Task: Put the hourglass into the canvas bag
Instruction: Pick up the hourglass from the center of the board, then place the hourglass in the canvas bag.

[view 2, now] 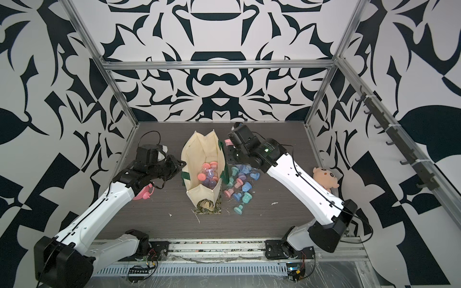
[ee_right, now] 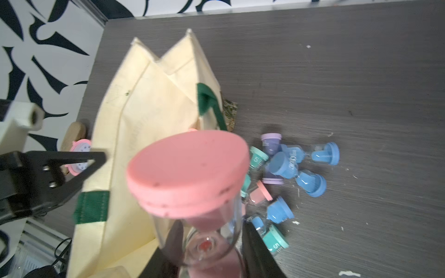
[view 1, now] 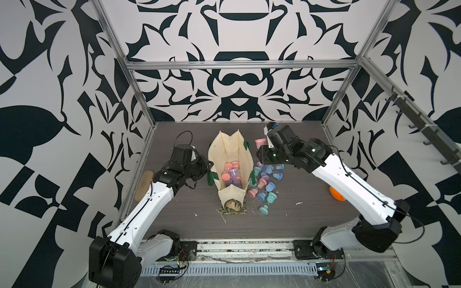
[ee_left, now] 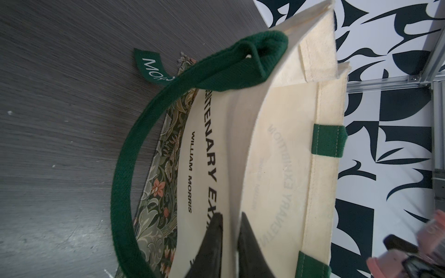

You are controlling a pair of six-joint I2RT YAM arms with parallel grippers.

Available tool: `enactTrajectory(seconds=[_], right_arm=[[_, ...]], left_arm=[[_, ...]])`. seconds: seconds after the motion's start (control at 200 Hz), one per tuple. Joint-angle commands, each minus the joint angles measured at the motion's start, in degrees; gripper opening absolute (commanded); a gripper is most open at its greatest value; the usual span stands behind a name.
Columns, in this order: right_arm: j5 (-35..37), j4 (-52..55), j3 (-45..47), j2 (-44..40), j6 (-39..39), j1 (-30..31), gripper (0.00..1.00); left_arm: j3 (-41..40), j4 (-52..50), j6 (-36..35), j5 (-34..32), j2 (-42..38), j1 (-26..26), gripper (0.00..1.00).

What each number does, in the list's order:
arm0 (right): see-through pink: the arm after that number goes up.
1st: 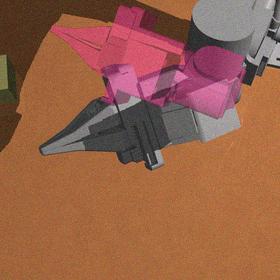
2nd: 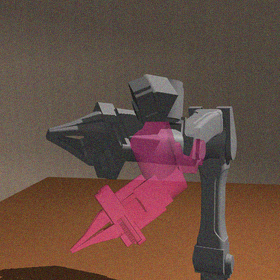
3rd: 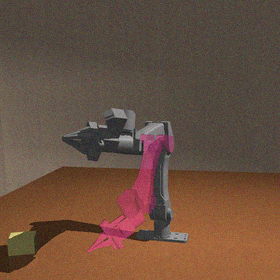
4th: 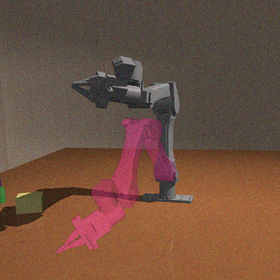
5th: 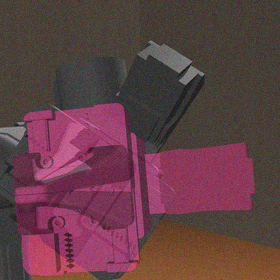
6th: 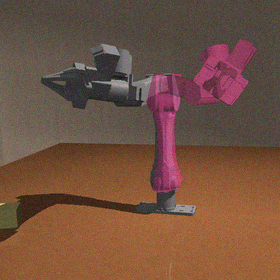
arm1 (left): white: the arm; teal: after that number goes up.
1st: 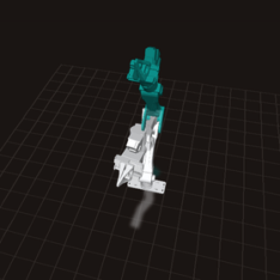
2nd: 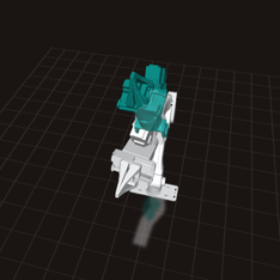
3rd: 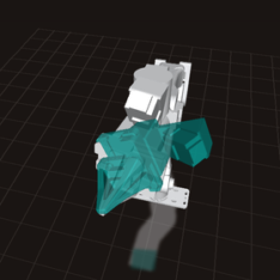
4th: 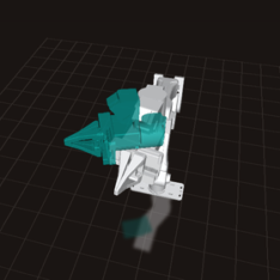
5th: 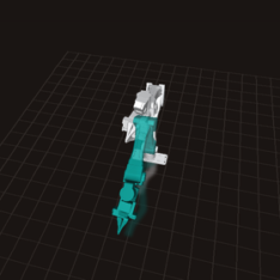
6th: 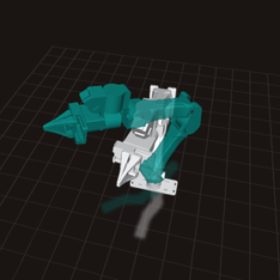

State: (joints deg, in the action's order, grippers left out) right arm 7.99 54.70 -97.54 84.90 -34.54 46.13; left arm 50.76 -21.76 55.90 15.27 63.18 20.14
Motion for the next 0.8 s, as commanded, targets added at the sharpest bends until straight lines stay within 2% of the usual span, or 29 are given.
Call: enactTrajectory(seconds=[0.0, 0.185, 0.325, 0.795], right_arm=[[2.48, 0.51, -7.49, 5.19, -0.83, 3.87, 0.0], [2.47, 3.42, -17.04, 14.17, -2.35, 6.77, 0.0], [2.53, 6.38, -21.0, 20.01, -4.61, 7.14, 0.0], [4.24, 10.87, -20.09, 30.28, -8.59, 6.66, 0.0]], left_arm=[[1.29, -0.39, -0.7, 0.72, -0.77, -0.31, 0.15], [1.24, -0.24, -1.1, 1.04, -0.96, -0.28, 0.16], [1.27, -0.05, -1.32, 1.15, -0.88, -0.3, 0.16], [0.57, 0.23, -1.71, 1.26, -0.86, -0.28, 0.16]])
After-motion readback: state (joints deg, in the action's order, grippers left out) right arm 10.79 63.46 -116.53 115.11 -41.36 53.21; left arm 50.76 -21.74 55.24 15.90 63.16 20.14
